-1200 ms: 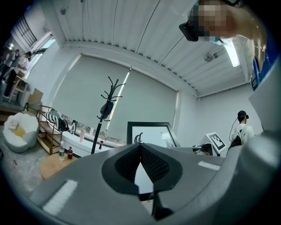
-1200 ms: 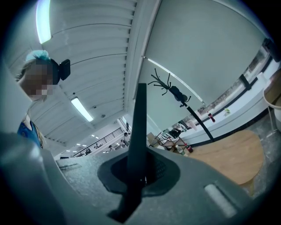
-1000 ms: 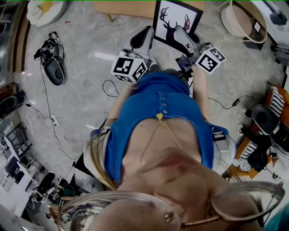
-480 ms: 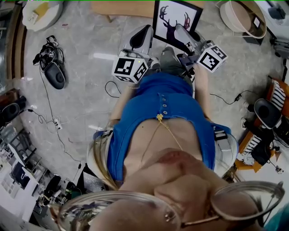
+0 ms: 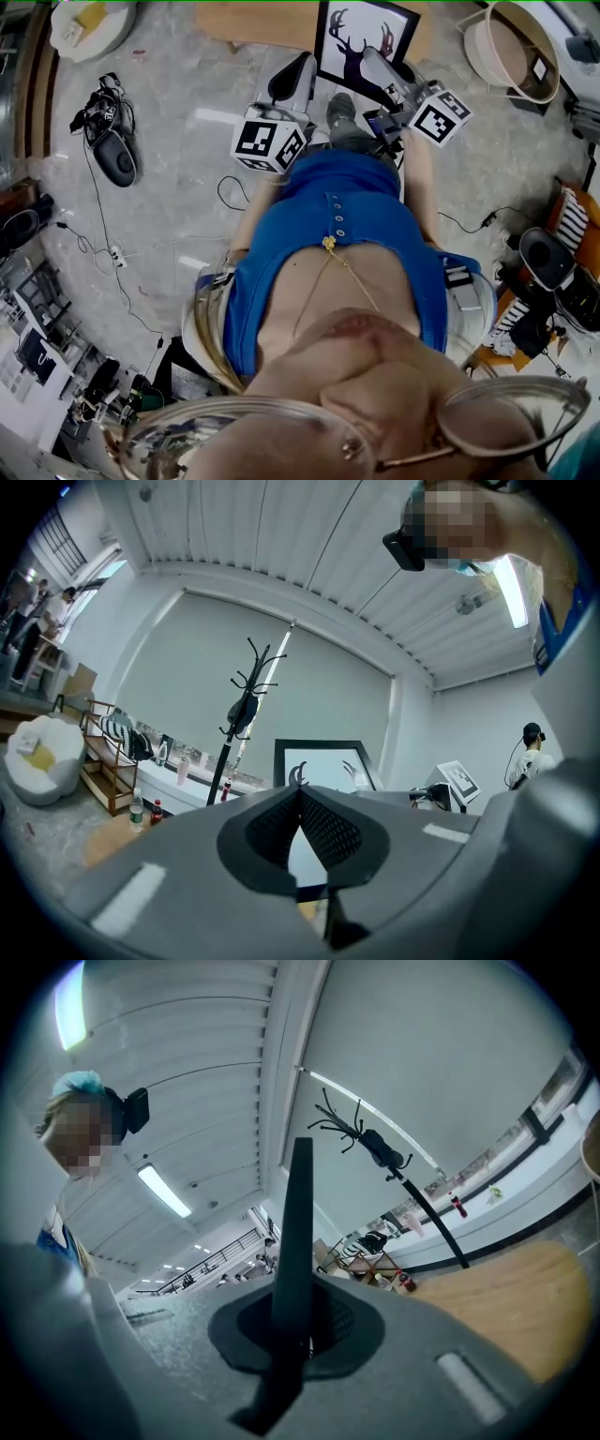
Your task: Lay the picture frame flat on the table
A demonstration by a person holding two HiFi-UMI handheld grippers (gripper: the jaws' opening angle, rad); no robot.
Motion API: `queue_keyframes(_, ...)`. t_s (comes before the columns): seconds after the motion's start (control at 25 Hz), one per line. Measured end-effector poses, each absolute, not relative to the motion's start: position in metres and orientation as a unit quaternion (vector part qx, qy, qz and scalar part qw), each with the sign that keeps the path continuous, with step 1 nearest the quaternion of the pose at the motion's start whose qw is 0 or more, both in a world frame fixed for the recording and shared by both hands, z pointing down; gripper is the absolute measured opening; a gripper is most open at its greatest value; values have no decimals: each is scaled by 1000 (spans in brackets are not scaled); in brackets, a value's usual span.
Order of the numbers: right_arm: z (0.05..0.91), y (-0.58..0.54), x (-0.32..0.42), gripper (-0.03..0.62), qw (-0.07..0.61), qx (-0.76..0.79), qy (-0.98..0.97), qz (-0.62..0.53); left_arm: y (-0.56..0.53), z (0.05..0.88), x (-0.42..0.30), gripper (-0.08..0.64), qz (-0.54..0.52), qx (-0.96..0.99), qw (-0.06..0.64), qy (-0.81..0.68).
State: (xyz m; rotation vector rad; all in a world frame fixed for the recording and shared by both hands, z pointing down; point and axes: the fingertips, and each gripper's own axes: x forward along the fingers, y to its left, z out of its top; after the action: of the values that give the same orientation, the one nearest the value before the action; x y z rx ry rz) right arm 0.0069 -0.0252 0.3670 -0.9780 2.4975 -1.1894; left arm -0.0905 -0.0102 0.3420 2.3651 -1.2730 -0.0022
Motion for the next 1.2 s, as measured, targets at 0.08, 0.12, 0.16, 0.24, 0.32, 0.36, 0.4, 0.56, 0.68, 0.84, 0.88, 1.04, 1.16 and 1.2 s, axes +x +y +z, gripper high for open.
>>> queue_keyframes(0.08, 362, -25, 6, 6, 109, -329, 847, -403, -10, 338, -89, -2, 1, 859, 227, -460)
queue_keyframes(0.12, 359, -24, 6, 6, 113, -329, 847, -402, -10, 336, -89, -2, 1, 859, 226, -459)
queue_keyframes(0.16, 356, -24, 6, 6, 116, -328, 847, -402, -11, 334, -88, -2, 0, 861, 225, -457)
queue_keyframes(0.24, 349, -22, 6, 6, 120, -326, 849, -399, -11, 327, -85, -2, -2, 863, 219, -455)
queue_keyframes(0.32, 343, -22, 6, 6, 123, -325, 849, -397, -11, 320, -84, -2, -5, 865, 213, -454)
queue_keyframes(0.36, 340, -21, 5, 6, 127, -325, 849, -397, -10, 317, -84, -2, -6, 866, 212, -453)
queue_keyframes(0.4, 337, -20, 6, 6, 131, -324, 848, -398, -9, 315, -84, -2, -7, 866, 212, -453)
queue_keyframes(0.56, 329, -18, 6, 6, 138, -324, 848, -397, -4, 308, -81, -2, -12, 869, 212, -446)
queue_keyframes(0.68, 323, -18, 4, 6, 128, -324, 849, -397, -2, 299, -84, -2, -14, 870, 213, -444)
queue_keyframes(0.84, 316, -17, 3, 6, 119, -323, 850, -400, -1, 292, -88, -2, -14, 866, 218, -449)
queue_keyframes(0.88, 316, -17, 4, 6, 118, -322, 850, -399, -2, 293, -88, -2, -15, 865, 218, -451)
queue_keyframes(1.04, 322, -18, 4, 6, 117, -316, 854, -397, -1, 299, -87, -2, -12, 865, 214, -455)
queue_keyframes(1.16, 327, -19, 5, 6, 123, -313, 855, -394, -4, 306, -85, -2, -9, 866, 207, -454)
queue_keyframes(1.2, 329, -19, 5, 6, 124, -313, 855, -394, -5, 307, -84, -2, -10, 867, 206, -454)
